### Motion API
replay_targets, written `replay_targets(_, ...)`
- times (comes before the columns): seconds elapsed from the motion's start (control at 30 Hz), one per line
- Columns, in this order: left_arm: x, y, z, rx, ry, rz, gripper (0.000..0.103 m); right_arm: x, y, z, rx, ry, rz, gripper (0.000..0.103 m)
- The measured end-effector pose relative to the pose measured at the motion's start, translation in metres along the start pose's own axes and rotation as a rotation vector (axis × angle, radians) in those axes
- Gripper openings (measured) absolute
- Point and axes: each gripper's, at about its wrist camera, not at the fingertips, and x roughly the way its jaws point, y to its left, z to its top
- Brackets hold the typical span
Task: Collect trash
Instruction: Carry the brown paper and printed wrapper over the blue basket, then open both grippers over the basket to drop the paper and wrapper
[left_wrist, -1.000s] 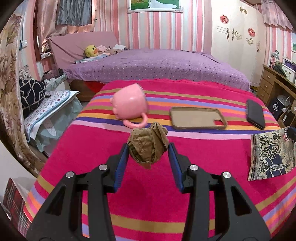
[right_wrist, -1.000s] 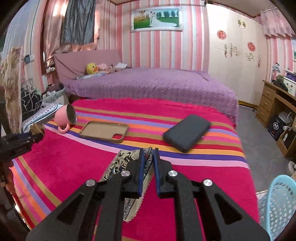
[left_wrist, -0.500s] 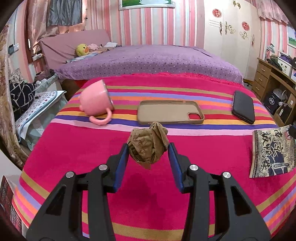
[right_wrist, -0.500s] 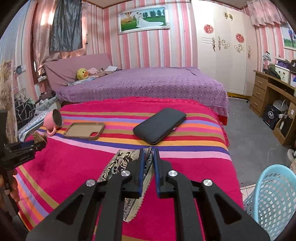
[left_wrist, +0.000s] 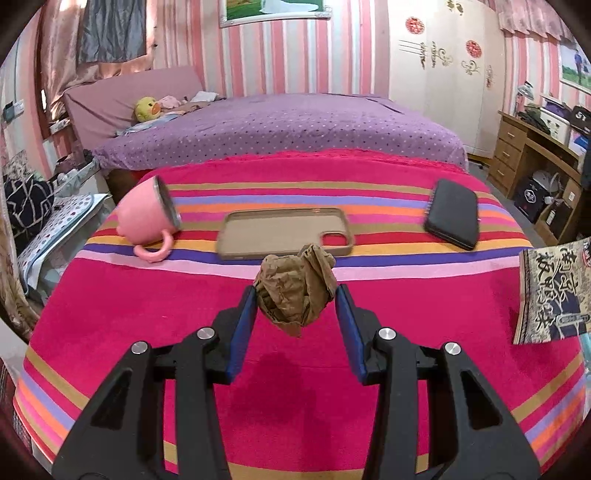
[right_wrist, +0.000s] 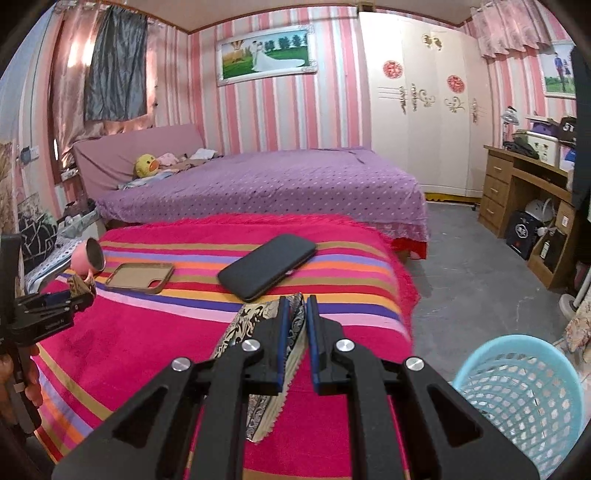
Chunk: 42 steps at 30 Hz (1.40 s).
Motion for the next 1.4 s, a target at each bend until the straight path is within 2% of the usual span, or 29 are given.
replay_targets(0.27, -0.012, -0.051, 0.003, 0.048, -0.009, -0.074, 0.043, -0.031, -0.060, 0.003, 0.054, -0.044, -0.071, 0.010)
replay_targets(0.47, -0.024, -0.119, 0.009, 0.123, -0.032, -0.120, 0.043, -0.058, -0.117, 0.000, 0.112, -0.069, -0.158, 0.010)
replay_targets(0.73, -0.034, -0.216, 0.001, 0.182, -0.020, -0.236, 0.043, -0.087, -0.185, -0.019, 0.144, -0.052, -0.280, 0.010)
replay_targets(1.17, -0.043, -0.348, -0.035, 0.304, 0.021, -0.354, 0.043, -0.108, -0.265, -0.056, 0.217, -0.002, -0.391, 0.010)
replay_targets(1.4, -0.041, -0.395, -0.044, 0.327, 0.050, -0.401, 0.043, -0.114, -0.289, -0.067, 0.257, 0.006, -0.422, 0.010)
